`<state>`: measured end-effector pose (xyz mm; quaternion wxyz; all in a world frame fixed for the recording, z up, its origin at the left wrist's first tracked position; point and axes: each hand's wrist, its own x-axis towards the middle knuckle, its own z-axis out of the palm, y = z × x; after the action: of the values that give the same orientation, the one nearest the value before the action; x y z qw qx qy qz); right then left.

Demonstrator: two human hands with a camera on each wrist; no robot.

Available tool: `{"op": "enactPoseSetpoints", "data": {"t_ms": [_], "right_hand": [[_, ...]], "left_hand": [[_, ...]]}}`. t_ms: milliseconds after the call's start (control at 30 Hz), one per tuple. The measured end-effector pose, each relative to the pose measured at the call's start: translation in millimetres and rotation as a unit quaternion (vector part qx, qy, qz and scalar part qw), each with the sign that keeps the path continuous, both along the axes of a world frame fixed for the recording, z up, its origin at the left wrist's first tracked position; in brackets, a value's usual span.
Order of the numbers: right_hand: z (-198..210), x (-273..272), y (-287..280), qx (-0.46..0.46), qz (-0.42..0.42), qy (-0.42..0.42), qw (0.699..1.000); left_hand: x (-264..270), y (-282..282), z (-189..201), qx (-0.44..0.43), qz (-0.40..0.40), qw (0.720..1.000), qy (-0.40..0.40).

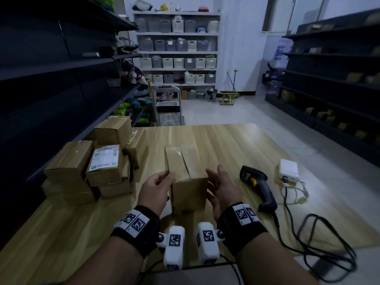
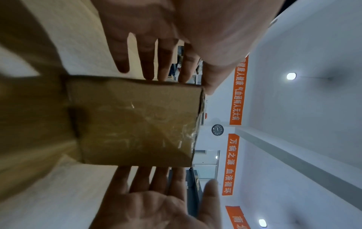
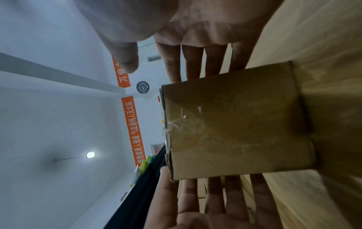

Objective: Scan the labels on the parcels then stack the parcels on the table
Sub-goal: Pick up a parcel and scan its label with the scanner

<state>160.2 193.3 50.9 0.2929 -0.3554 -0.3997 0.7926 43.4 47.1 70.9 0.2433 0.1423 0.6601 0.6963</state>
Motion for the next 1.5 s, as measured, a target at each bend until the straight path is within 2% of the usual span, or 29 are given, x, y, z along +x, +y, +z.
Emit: {"op": "enactPoseSetpoints", "data": {"t_ms": [133, 233, 300, 367, 433, 533, 600, 767, 933, 1100, 1200, 1367, 1500], "right_hand": [[4.4, 5.1, 1.1, -0.026, 0.001, 0.023, 0.999], [7.2, 10.3, 0.7, -0.048, -0.003, 0.035, 0.998], [3.9, 12.6, 1.3, -0.042, -0.002, 0.027, 0.999], [-2.2, 14.4, 5.3, -0.021, -0.005, 0.019, 1.0], [-8.3, 15.7, 12.4, -0.005, -0.025, 0.018, 1.0], [-15.9, 20.5, 21.8, 0.009, -0.049, 0.003, 0.999], [-17.8, 23.7, 24.0, 0.023, -0.053, -0.022, 0.998], [-22.3, 28.8, 29.7, 0.084, -0.04, -0.116, 0.989], [-25.0, 28.6, 35.7, 0.111, -0.031, -0.116, 0.987], [-6.9, 33.9, 21.8, 0.119, 0.023, -0.197, 0.973], [-1.5, 36.2, 16.5, 0.148, 0.057, -0.207, 0.965], [-8.7, 36.7, 20.3, 0.152, 0.067, -0.214, 0.963], [-15.9, 34.6, 20.7, 0.159, 0.043, -0.219, 0.962]], "left_hand": [[2.4, -0.8, 6.9, -0.019, -0.003, 1.0, 0.019], [5.8, 1.8, 11.8, -0.041, -0.026, 0.996, 0.072], [8.5, 3.7, 13.2, -0.069, -0.036, 0.989, 0.123], [11.2, 5.8, 14.1, -0.094, -0.031, 0.986, 0.138], [9.5, 8.2, 9.3, -0.084, -0.009, 0.992, 0.095], [4.2, 13.6, -5.3, -0.033, 0.013, 0.998, -0.055], [3.3, 17.9, -13.7, -0.012, 0.001, 0.994, -0.109], [6.5, 22.8, -19.5, 0.007, -0.036, 0.993, -0.109], [2.0, 18.1, -26.4, -0.003, -0.063, 0.994, -0.093], [-1.3, 15.1, -32.1, 0.012, -0.074, 0.994, -0.077], [-5.0, 14.6, -33.0, 0.026, -0.081, 0.993, -0.082], [-7.5, 19.9, -43.4, 0.08, -0.111, 0.979, -0.149], [-6.4, 20.3, -45.3, 0.108, -0.121, 0.976, -0.143]]}}
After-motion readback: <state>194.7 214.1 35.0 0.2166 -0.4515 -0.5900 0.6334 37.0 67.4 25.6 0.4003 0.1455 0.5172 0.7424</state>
